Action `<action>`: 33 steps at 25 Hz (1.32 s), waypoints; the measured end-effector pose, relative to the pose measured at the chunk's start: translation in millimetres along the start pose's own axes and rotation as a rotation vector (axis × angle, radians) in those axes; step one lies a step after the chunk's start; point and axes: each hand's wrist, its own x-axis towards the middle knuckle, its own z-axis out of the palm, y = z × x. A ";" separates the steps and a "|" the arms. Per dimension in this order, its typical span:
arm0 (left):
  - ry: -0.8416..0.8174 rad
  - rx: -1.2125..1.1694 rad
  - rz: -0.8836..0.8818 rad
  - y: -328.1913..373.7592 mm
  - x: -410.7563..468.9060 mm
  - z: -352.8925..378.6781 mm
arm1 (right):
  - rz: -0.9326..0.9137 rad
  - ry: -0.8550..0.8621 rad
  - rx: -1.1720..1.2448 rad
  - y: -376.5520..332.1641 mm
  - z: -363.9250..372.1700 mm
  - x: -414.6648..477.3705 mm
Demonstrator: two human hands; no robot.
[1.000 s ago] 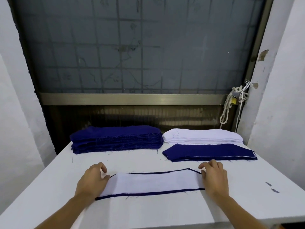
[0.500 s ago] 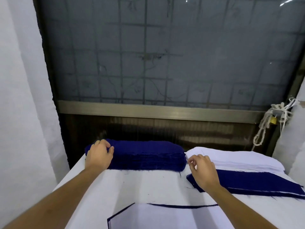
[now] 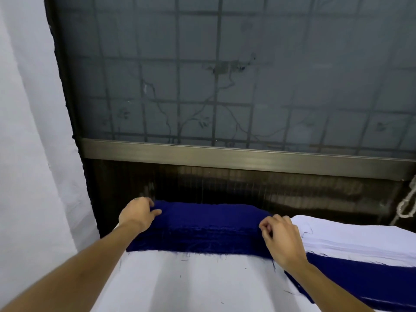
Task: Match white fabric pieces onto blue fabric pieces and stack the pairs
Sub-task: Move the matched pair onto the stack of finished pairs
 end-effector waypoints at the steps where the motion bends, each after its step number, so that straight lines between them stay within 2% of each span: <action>1: -0.006 -0.020 -0.010 0.1 3.6 2.7 | -0.008 0.011 -0.002 -1.0 2.8 2.3; 3: -0.033 -0.027 -0.010 0.3 6.6 6.6 | -0.019 0.035 0.000 -3.5 6.1 5.8; 6: -0.070 0.092 0.075 -0.6 5.9 7.5 | -0.024 0.042 -0.006 -9.5 12.6 11.7; 10: 0.019 0.087 0.176 -7.8 4.2 11.2 | -0.048 0.027 -0.008 -22.1 24.1 15.3; 13: 0.016 0.007 0.107 -9.7 7.6 10.3 | -0.067 0.011 -0.005 -29.0 31.0 15.5; 15: -0.001 0.109 0.102 -7.5 8.8 8.0 | -0.066 0.001 -0.015 -31.2 33.0 16.0; 18: -0.043 0.294 0.203 -5.2 6.0 10.7 | -0.063 -0.015 -0.030 -31.0 34.5 15.4; 22: -0.059 0.284 0.362 -8.3 3.3 8.0 | -0.076 -0.039 -0.071 -31.1 36.5 13.3; 27: -0.173 0.242 0.537 0.6 1.8 0.9 | -0.074 -0.078 -0.094 -32.9 34.9 11.6; 31: -0.098 0.174 0.529 20.1 -0.9 -7.6 | -0.084 -0.100 -0.085 -33.1 33.9 12.2; 33: -0.002 0.229 0.548 28.6 -2.2 -13.2 | -0.084 -0.109 -0.090 -34.7 31.0 11.5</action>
